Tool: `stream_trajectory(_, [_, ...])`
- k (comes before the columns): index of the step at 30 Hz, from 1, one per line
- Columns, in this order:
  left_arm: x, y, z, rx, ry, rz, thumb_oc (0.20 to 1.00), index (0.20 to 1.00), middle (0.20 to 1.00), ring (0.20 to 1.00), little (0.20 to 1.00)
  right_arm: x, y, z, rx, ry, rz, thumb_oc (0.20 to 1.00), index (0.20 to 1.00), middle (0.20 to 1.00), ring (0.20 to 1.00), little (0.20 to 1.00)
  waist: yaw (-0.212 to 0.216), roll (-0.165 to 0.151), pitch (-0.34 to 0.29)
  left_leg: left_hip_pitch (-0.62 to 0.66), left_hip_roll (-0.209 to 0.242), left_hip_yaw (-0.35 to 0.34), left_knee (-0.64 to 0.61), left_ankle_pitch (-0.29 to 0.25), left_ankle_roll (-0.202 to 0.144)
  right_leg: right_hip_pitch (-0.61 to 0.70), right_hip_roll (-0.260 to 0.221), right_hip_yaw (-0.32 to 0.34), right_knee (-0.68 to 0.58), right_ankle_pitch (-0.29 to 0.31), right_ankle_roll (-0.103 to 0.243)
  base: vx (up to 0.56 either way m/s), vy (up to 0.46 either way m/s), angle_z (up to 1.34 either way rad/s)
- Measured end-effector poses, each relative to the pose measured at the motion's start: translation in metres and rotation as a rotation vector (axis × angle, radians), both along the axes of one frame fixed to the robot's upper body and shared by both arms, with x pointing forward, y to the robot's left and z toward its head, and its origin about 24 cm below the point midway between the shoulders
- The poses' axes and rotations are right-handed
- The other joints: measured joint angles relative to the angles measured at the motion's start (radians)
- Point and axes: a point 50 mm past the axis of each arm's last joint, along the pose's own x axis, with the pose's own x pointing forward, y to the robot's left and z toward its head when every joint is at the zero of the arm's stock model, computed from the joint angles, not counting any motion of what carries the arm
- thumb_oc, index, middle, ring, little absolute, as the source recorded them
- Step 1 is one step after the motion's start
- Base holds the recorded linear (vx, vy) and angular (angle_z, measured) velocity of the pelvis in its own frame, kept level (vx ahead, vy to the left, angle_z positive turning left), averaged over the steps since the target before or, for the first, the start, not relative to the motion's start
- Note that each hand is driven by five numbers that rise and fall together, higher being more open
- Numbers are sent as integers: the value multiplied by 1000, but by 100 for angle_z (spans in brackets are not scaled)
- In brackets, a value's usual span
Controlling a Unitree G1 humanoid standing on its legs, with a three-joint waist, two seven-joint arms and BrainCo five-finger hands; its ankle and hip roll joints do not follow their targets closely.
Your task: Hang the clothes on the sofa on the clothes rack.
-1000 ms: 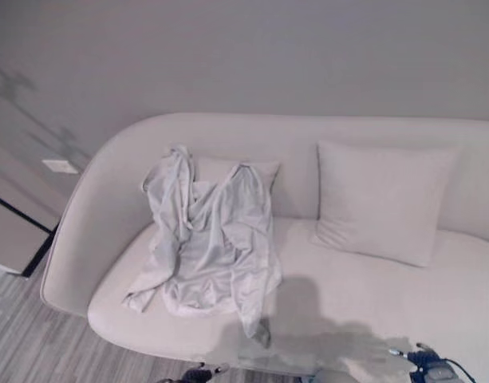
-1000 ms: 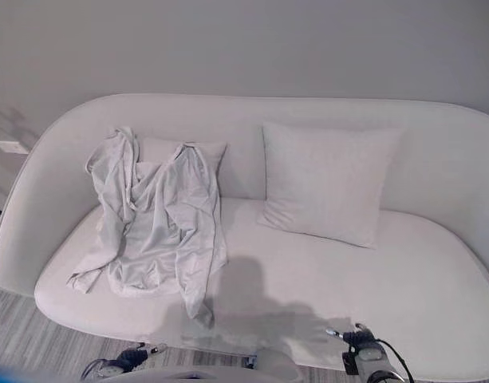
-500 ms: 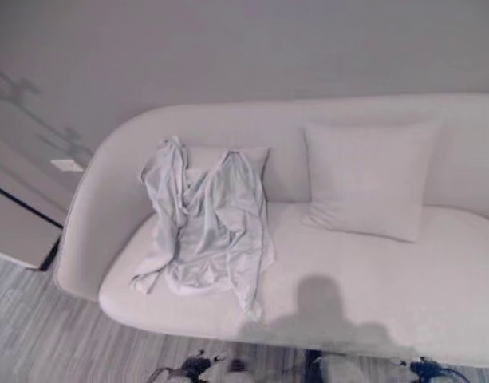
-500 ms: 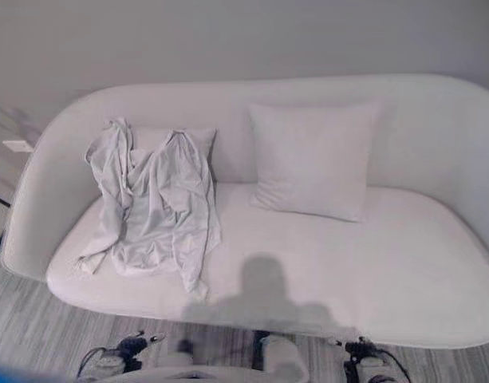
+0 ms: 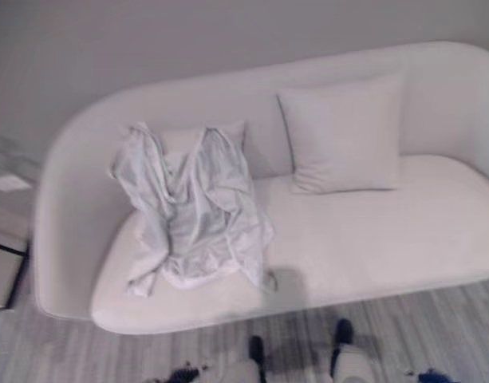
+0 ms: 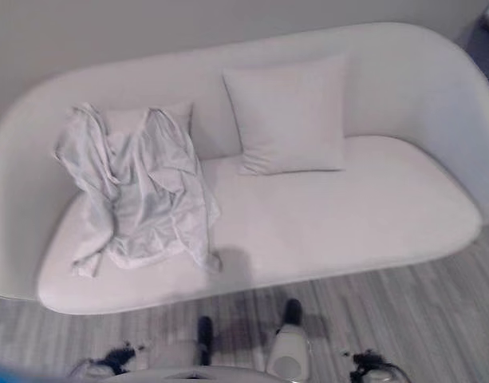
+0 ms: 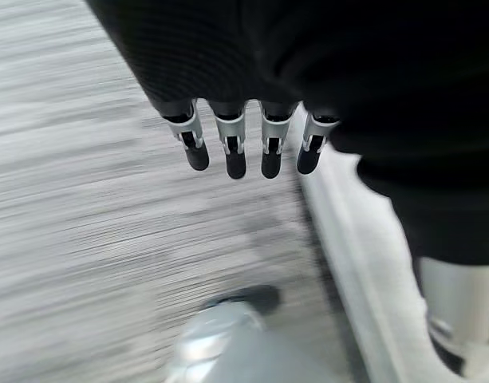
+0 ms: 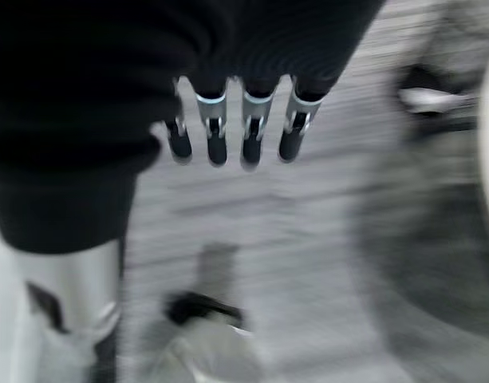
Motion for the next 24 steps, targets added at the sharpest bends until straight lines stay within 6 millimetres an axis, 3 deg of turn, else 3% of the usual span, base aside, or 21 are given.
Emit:
stream_trajectory(2, [4,-2,0,-8,-15,9,1000,1000,1000,1000,1000,2,-1,0,-1,-2,-2,1000,1000,1000,1000,1000,1,24,1,-10,25,3,-21,14,21,-16,29,20,81,2,36,-95,173,-30])
stream_trajectory(3, [-3,0,-1,-5,10,15,1000,1000,1000,1000,1000,4,0,1,-1,-5,3,1000,1000,1000,1000,1000,20,33,-3,-6,40,6,-44,16,23,-27,58,38,240,-47,50,-92,105,-33])
stream_trajectory(4, [-8,2,-2,2,33,15,1000,1000,1000,1000,1000,6,0,1,-5,-5,10,1000,1000,1000,1000,1000,41,29,-7,3,46,22,-53,17,25,-36,45,-13,335,-95,36,-40,46,-59])
stream_trajectory(5, [-18,4,-4,9,66,18,1000,1000,1000,1000,1000,5,-2,1,-13,2,8,1000,1000,1000,1000,1000,71,10,-19,12,39,58,-74,17,25,-5,26,-84,352,-133,35,17,-8,-54])
stream_trajectory(6, [-32,6,-6,10,102,31,1000,1000,1000,1000,1000,12,-4,3,-19,-16,10,1000,1000,1000,1000,1000,72,1,-29,-2,26,53,-75,19,22,41,27,-101,291,-141,36,47,-25,-34])
stream_trajectory(7, [-35,3,-7,1,112,37,1000,1000,1000,1000,1000,17,-7,5,-29,-31,14,1000,1000,1000,1000,1000,66,0,-35,-9,26,42,-77,29,7,80,54,-95,191,-152,11,58,-43,4])
stream_trajectory(8, [-38,-4,-10,-19,121,36,1000,1000,1000,1000,1000,23,-11,8,-41,-46,20,1000,1000,1000,1000,1000,59,26,-38,-11,33,20,-93,27,0,99,82,-88,137,-153,20,81,-54,8])
stream_trajectory(10, [-41,-13,-13,-43,124,36,1000,1000,1000,1000,1000,26,-17,11,-57,-57,22,1000,1000,1000,1000,1000,62,34,-48,-1,36,26,-110,21,-31,103,88,-94,99,-149,20,109,-48,-7])
stream_trajectory(12, [-41,-24,-16,-71,122,34,1000,1000,1000,1000,1000,20,-25,13,-77,-41,24,1000,1000,1000,1000,1000,51,53,-71,18,43,26,-115,24,-39,135,97,-99,79,-123,17,71,-24,-4])
stream_trajectory(14, [-38,-30,-16,-86,113,4,1000,1000,1000,1000,1000,6,-25,10,-75,-2,24,1000,1000,1000,1000,1000,48,38,-116,13,39,25,-113,16,-51,135,95,-98,58,-124,17,46,-7,-1])
stream_trajectory(16, [-31,-32,-16,-89,98,-27,1000,1000,1000,1000,1000,2,-24,9,-77,18,50,1000,1000,1000,1000,1000,48,36,-129,12,37,25,-106,15,-51,137,93,-98,55,-123,18,73,-3,-12])
stream_trajectory(17, [-30,-32,-15,-82,102,-56,1000,1000,1000,1000,1000,-5,-18,5,-63,46,76,1000,1000,1000,1000,1000,48,18,-151,13,33,25,-116,15,-52,154,95,-92,24,-106,36,85,3,-12])
stream_trajectory(20, [-27,-32,-15,-73,104,-89,1000,1000,1000,1000,1000,-8,-10,2,-44,62,90,1000,1000,1000,1000,1000,35,0,-170,26,22,25,-121,16,-50,175,91,-89,-2,-82,32,42,-2,-1])
stream_trajectory(24, [-30,-34,-16,-63,122,-135,1000,1000,1000,1000,1000,-4,-5,1,-27,63,141,1000,1000,1000,1000,1000,27,23,-185,49,13,22,-142,29,-33,197,89,-85,-19,-62,33,38,-30,3])
